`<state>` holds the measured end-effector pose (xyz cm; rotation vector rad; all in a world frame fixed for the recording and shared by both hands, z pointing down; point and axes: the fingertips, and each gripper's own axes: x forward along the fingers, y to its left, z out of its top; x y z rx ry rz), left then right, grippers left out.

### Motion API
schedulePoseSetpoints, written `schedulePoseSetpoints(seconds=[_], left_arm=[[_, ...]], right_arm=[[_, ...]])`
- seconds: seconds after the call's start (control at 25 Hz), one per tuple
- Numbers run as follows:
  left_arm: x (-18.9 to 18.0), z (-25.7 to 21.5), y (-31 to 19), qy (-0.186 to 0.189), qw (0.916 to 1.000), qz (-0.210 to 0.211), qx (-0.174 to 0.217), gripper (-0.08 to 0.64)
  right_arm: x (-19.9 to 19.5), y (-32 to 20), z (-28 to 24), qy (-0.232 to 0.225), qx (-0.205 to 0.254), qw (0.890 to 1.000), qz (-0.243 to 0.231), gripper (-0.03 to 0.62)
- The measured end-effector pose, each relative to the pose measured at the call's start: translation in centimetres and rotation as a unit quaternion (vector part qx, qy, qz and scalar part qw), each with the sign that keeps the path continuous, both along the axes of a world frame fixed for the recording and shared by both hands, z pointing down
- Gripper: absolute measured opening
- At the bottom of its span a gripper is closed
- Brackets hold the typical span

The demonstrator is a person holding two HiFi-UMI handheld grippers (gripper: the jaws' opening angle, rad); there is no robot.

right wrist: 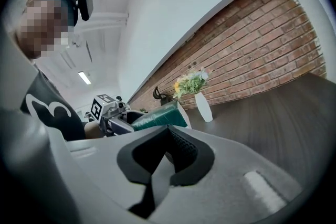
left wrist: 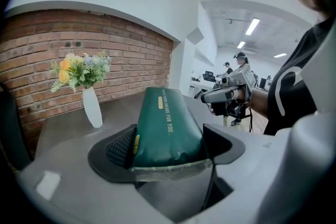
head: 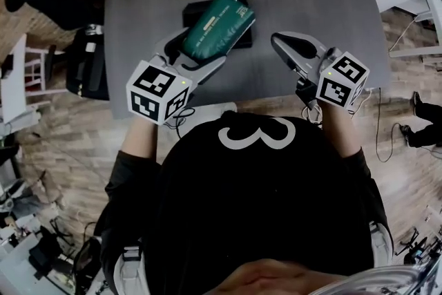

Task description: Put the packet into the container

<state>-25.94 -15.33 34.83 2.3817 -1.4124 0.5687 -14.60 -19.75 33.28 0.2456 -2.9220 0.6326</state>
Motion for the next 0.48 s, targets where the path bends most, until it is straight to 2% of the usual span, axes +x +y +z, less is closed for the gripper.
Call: schedulePoseSetpoints(seconds=[0.28,0.48], left_arm=[[-1.6,1.5,-2.2,-0.053,0.9952,0.082,0.002,0.417],[-2.7,2.8,-3.2,-0.075,0.9856,0.152,0.006,0.417]], right_arm=[[0.6,-0.5,1.0,0.013,-0.010,0.999,0.047,0.000],[0.4,-0.4,1.9,0.016,-0.019,0.997,0.073,0.000]])
